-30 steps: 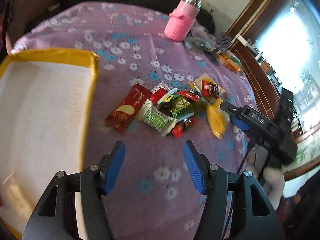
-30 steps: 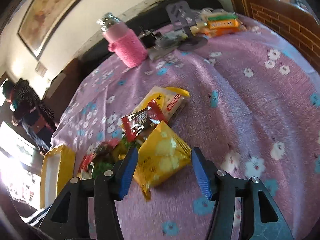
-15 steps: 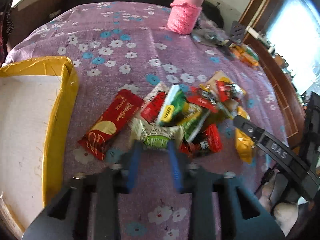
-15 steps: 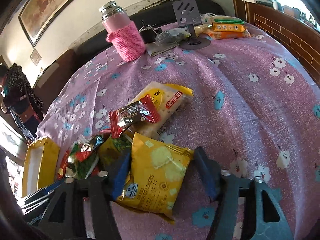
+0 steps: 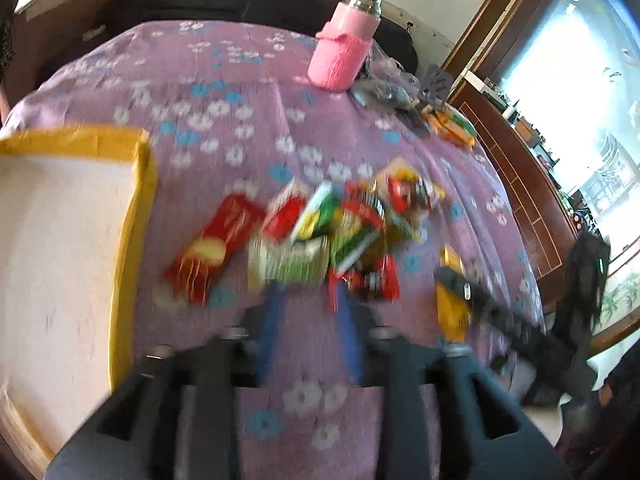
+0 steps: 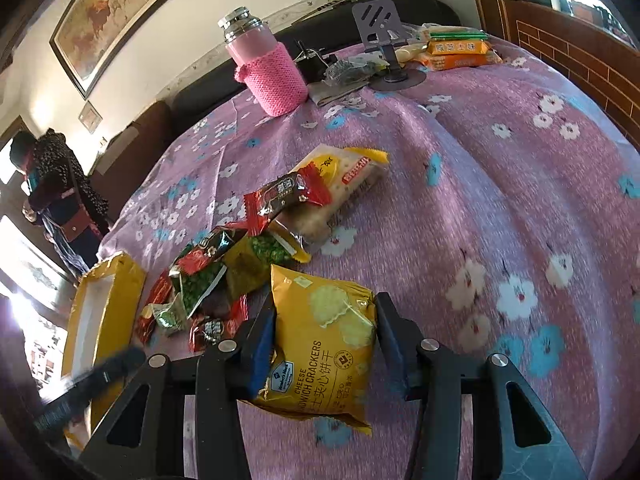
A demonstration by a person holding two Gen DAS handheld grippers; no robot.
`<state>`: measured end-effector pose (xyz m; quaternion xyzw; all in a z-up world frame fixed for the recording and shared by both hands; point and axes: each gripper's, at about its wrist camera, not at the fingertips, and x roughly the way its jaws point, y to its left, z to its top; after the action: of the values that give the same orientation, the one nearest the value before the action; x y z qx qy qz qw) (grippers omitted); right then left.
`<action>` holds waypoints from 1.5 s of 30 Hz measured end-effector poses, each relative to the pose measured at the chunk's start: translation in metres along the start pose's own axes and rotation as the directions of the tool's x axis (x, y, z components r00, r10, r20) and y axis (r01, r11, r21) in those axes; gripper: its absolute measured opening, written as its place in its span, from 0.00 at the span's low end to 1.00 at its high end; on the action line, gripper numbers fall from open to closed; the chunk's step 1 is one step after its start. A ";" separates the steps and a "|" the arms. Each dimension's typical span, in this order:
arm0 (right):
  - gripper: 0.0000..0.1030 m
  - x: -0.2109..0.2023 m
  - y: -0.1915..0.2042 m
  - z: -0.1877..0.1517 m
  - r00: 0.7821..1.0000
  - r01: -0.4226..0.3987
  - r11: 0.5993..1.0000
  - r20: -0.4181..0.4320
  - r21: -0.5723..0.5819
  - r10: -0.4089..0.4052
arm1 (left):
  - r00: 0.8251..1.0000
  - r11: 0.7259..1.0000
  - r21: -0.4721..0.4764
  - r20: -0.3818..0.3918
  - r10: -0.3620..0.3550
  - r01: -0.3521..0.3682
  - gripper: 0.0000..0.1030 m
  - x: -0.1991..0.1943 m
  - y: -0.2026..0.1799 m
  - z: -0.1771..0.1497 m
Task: Organize snacks
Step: 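Grasp the green-labelled candy with the left tool while the right tool grasps the yellow cracker bag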
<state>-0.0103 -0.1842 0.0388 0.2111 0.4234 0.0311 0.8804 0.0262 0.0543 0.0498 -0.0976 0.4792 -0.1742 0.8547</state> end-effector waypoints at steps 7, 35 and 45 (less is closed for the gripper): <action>0.47 -0.001 -0.002 -0.002 1.000 -0.021 1.000 0.005 0.000 0.021 | 0.994 0.996 0.081 -0.099 0.042 -0.034 0.46 0.044 -0.005 0.018; 0.58 -0.008 0.004 -0.016 0.997 -0.068 0.997 -0.044 -0.044 0.066 | 0.987 0.926 0.369 -0.104 0.125 -0.078 0.42 0.018 -0.041 -0.057; 0.66 -0.004 0.026 -0.023 0.998 -0.004 0.983 -0.059 -0.181 -0.006 | 0.988 0.931 0.344 -0.045 0.147 -0.123 0.16 0.007 -0.039 -0.078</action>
<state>-0.0274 -0.1532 0.0391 0.1288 0.4451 0.0755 0.8830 -0.0445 0.0152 0.0166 0.0908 0.4773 -0.1984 0.8513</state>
